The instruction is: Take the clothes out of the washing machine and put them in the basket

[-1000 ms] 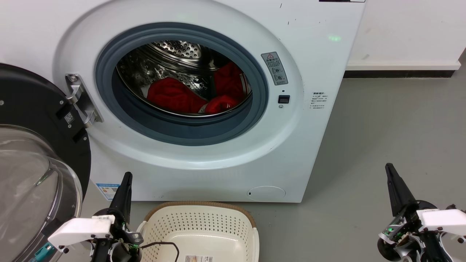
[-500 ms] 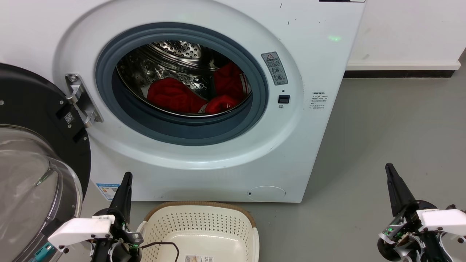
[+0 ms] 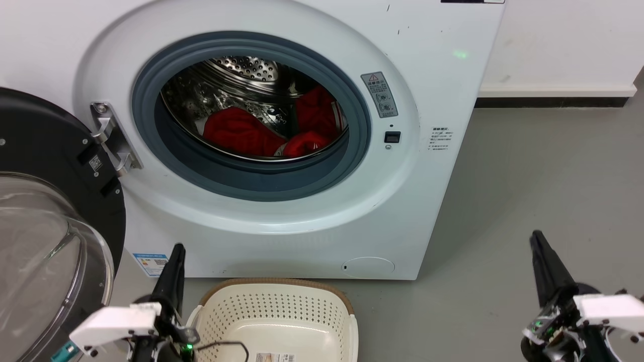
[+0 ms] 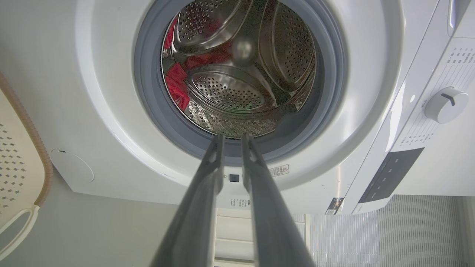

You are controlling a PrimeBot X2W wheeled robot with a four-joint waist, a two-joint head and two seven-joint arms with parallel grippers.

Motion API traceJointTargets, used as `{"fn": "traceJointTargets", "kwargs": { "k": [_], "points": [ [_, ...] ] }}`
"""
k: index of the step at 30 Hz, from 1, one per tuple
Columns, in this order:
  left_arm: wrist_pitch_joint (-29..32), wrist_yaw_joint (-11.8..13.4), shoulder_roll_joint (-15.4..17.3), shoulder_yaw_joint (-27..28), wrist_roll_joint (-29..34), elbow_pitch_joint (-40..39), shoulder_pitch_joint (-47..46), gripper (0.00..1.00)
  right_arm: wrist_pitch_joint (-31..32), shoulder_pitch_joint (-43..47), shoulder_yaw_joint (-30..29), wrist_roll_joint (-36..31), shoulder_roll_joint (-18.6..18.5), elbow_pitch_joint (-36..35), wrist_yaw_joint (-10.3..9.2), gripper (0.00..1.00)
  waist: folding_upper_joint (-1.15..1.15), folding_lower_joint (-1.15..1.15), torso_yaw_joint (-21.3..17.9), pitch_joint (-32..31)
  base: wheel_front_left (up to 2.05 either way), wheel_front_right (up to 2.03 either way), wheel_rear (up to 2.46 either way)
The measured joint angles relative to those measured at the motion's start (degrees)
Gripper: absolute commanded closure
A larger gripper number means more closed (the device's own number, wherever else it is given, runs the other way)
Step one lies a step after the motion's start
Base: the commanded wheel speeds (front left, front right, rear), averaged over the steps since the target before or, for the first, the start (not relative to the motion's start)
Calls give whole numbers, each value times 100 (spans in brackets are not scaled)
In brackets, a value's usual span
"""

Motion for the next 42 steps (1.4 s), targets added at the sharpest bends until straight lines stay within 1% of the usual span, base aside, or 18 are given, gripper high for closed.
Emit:
{"fn": "traceJointTargets", "kwargs": {
  "k": [5,9,15,20,24,25,28,29,31,42],
  "points": [
    [-54,1,-20,-33,3,143,220,0,-55,220,7,-3,4,156,-1,0,0,0,0,1,0,0,0],
    [-174,1,-20,-16,212,63,220,0,-165,222,-7,-208,4,125,-1,0,0,0,-1,4,0,0,0],
    [-330,53,-19,-7,794,-135,220,0,-331,255,-20,-928,4,-135,-1,0,0,0,-5,14,0,0,0],
    [-459,175,-19,-49,1357,-344,242,0,-463,348,3,-1566,7,-330,-1,0,0,0,-8,24,0,0,0],
    [-559,285,-19,-119,1845,-480,289,0,-563,368,71,-2238,7,-520,-1,0,0,0,-8,32,0,0,0],
    [-559,285,-19,-119,1845,-480,289,0,-563,368,71,-2238,7,-520,-1,0,0,0,-8,32,0,0,0],
    [-628,374,-19,-188,2213,-575,296,0,-633,423,130,-2747,8,-639,-1,0,0,0,-9,35,0,0,0],
    [-694,452,-19,-243,2558,-647,308,0,-695,466,175,-3215,8,-733,-1,0,0,0,-9,40,0,0,0],
    [-737,498,-19,-267,2769,-689,313,0,-745,482,203,-3508,8,-784,-1,0,0,0,-9,42,0,0,0],
    [-975,670,-18,-421,3794,-875,420,0,-973,599,297,-4727,9,-1056,-1,0,0,0,-7,46,0,0,0]
  ]
}}
